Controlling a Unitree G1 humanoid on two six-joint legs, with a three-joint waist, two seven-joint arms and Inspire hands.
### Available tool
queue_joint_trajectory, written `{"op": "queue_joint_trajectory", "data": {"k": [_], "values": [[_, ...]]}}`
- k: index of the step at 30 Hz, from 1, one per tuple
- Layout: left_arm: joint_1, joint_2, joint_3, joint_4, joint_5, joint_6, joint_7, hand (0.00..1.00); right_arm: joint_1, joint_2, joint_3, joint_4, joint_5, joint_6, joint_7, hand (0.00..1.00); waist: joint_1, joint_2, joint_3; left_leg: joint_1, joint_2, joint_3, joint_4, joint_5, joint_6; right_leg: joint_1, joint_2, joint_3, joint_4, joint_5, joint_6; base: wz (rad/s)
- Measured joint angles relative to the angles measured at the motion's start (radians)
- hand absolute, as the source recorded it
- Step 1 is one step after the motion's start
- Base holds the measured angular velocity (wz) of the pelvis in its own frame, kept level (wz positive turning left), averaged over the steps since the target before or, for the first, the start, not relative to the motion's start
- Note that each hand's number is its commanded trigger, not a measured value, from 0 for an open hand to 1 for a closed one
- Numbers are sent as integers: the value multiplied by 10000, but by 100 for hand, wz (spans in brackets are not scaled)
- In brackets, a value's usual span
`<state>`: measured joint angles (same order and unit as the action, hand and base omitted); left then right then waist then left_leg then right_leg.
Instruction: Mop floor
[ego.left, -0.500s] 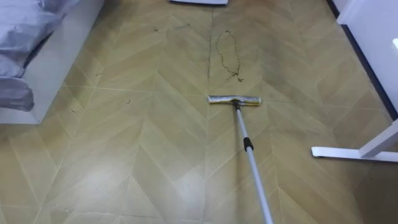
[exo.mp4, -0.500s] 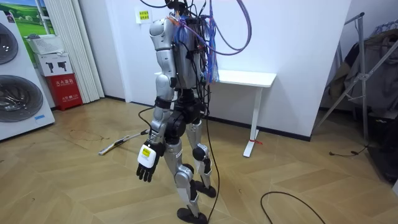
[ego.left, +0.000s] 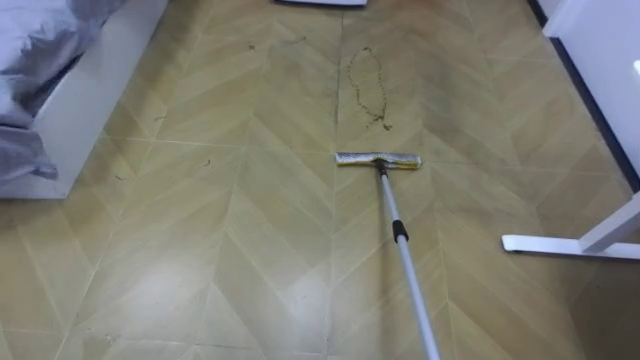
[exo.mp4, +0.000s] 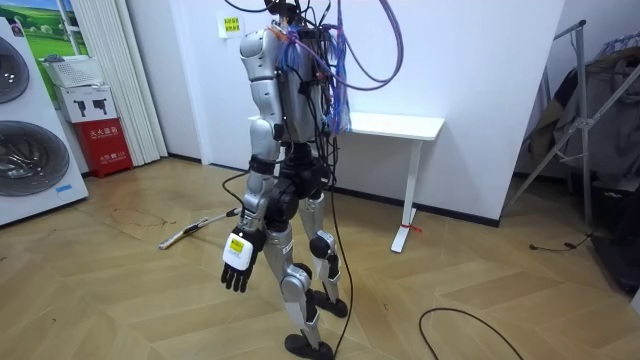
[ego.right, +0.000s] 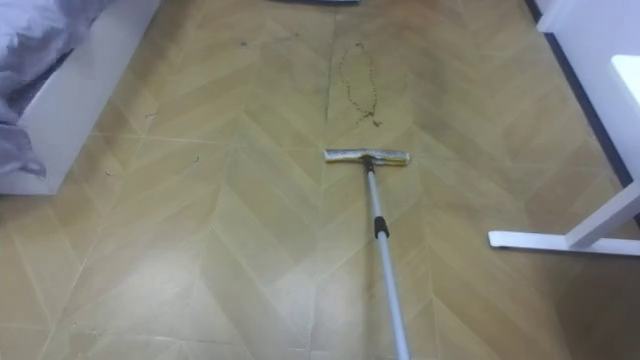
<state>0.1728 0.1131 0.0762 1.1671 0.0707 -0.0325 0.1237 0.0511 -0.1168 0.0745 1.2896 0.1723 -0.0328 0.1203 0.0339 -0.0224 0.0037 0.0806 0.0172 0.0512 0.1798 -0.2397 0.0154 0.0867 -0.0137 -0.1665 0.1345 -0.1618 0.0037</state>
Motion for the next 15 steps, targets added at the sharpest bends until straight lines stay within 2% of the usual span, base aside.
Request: {"op": "queue_joint_trajectory", "data": {"k": [8,9,11,12,15], "values": [[16,2,-13,9,65,42,33,0,-1,-2,22,-4,8,5,-43,100,-1,61,-4,-82,0,-2,37,0,0,-74,-2,-3,17,1,-1,0],[-47,14,-27,11,0,42,33,0,-12,5,27,1,7,3,-81,100,-12,65,-48,-227,1,-1,87,0,0,-215,-3,-39,46,2,-3,0],[-69,26,-48,16,-10,44,33,0,-66,10,27,30,-8,-2,-142,100,-15,79,-55,-481,4,2,180,0,0,-474,-7,-38,142,5,-9,0],[-103,25,-72,17,-8,46,33,0,-110,10,27,37,-13,-7,-201,100,-20,67,-91,-674,7,10,240,0,0,-670,-13,-32,206,8,-12,0],[-160,37,-193,100,-23,43,31,0,-127,1,22,67,93,-35,-289,100,-34,131,-79,-996,4,5,374,2,2,-945,-22,-48,254,18,-30,0]]}}
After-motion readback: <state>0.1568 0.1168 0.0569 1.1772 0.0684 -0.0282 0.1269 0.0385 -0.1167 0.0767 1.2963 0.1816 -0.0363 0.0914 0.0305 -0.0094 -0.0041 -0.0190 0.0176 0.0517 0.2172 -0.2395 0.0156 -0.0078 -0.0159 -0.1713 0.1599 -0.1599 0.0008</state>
